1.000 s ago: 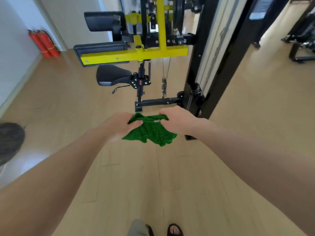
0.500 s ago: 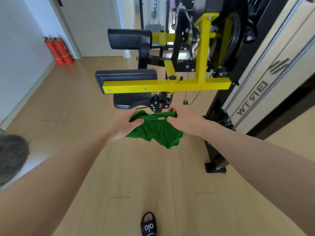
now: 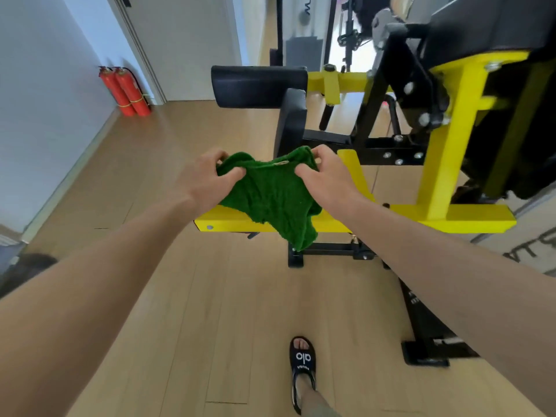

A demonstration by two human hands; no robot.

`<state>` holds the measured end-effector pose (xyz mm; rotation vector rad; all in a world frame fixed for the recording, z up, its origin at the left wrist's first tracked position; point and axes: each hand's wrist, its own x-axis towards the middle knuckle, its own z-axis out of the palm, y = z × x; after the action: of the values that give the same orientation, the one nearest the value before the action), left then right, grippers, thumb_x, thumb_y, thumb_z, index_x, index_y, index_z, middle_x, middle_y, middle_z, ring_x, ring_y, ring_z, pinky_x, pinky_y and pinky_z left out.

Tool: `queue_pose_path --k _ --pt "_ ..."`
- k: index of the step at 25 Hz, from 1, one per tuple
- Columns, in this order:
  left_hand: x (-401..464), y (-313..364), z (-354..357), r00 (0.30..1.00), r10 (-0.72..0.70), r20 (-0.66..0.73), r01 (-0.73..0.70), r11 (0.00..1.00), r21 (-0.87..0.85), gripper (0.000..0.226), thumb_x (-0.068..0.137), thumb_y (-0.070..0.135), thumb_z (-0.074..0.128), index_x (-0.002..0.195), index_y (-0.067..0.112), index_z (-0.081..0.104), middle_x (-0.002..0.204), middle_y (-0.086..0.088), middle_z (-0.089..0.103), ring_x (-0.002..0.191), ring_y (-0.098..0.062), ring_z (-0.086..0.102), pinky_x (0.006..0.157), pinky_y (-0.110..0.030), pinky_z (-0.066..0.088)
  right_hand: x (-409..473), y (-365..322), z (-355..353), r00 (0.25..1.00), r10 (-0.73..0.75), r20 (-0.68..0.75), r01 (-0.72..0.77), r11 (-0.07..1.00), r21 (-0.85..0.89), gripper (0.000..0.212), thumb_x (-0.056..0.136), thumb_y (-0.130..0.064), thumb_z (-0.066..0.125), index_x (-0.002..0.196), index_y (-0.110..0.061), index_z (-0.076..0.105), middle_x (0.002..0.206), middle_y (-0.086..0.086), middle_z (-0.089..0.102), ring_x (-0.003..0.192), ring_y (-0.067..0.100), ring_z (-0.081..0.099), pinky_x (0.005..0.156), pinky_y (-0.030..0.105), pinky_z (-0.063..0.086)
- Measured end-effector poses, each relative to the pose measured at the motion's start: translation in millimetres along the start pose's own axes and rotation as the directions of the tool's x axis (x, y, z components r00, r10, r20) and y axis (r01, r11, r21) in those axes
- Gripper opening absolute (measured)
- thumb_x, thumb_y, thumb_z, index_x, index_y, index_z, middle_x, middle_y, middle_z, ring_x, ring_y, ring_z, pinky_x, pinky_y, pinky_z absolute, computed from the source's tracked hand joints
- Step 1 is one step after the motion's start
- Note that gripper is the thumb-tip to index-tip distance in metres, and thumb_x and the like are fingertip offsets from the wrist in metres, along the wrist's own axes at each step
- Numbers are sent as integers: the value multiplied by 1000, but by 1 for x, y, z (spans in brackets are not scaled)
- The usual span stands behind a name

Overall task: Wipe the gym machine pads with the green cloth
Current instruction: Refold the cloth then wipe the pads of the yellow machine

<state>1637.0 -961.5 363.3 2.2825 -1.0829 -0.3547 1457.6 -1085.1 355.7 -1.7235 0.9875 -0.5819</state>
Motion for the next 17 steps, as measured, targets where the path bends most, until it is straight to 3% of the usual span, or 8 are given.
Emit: queue_pose_path --k 2,3,5,7,10,12,14,17 --pt "44 -13 4 996 -66 66 73 991 -112 55 85 53 61 132 26 50 116 -4 64 106 -24 62 88 -38 51 46 8 11 1000 -25 -5 24 983 -181 26 98 -24 55 124 -23 50 109 5 66 95 23 66 82 47 60" --pt "63 -22 8 992 -103 75 112 986 -127 65 86 56 59 142 27 41 129 -7 59 118 -27 58 99 -43 48 67 16 18 999 -38 38 49 929 -366 38 100 -29 52 137 -26 42 122 8 61 105 25 63 88 49 57" --pt "87 -48 20 982 -174 69 173 985 14 69 92 56 50 151 29 28 147 -11 47 133 -32 46 109 -46 38 92 35 34 978 -41 205 169 733 -659 51 103 -42 39 152 -33 26 145 11 45 130 31 47 107 51 44" --pt "97 -78 35 964 -257 70 244 958 149 63 95 56 40 151 31 27 147 -15 46 130 -37 46 105 -49 41 96 54 51 911 -44 410 348 615 -708 53 104 -52 26 153 -33 30 151 6 44 139 29 39 114 46 32" --pt "110 -116 46 908 -417 41 416 909 19 51 98 51 30 138 24 45 132 -13 57 114 -34 54 93 -45 48 103 63 72 861 -112 497 489 451 -747 57 104 -55 22 151 -25 37 140 -1 56 126 23 53 107 39 41" --pt "119 -130 51 873 -488 11 485 865 -126 42 98 46 28 107 20 61 108 -8 67 97 -28 61 80 -42 50 116 56 85 854 -87 513 495 437 -751 49 106 -49 22 144 -27 44 127 -4 63 112 20 61 92 39 53" --pt "123 -138 54 842 -540 -16 510 805 -303 40 93 45 28 86 26 62 93 -1 70 88 -23 64 79 -43 54 126 41 106 851 -31 524 465 507 -726 41 107 -45 22 131 -29 51 116 -6 66 102 18 64 82 41 56" --pt "123 -142 55 800 -600 -9 504 681 -531 39 95 43 28 88 29 64 91 8 71 88 -16 66 70 -34 53 129 10 167 833 42 552 397 649 -649 43 106 -42 22 125 -27 56 119 -4 67 105 22 65 87 44 55"
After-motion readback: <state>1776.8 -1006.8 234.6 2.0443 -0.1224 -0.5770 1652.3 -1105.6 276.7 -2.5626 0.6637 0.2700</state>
